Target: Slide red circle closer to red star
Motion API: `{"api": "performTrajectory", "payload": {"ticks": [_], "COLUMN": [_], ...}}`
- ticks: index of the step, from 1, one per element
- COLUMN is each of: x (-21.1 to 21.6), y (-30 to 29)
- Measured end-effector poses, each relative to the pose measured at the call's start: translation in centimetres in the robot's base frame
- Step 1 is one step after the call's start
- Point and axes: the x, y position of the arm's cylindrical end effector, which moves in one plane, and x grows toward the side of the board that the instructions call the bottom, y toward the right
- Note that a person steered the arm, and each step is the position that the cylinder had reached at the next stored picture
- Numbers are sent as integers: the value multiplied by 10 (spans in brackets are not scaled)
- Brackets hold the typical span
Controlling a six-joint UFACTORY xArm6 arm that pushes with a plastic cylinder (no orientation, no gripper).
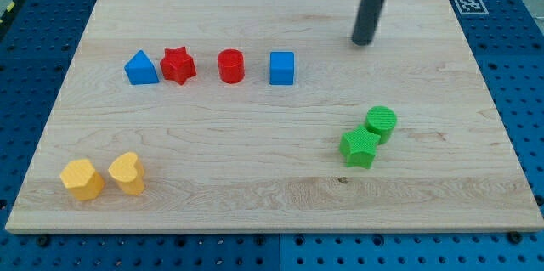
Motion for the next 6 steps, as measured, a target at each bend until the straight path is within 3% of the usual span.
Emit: {"api": "performTrajectory", "payload": {"ticks": [2,4,6], "x": [-3,67,80], "y": [-120,-164,-243]}}
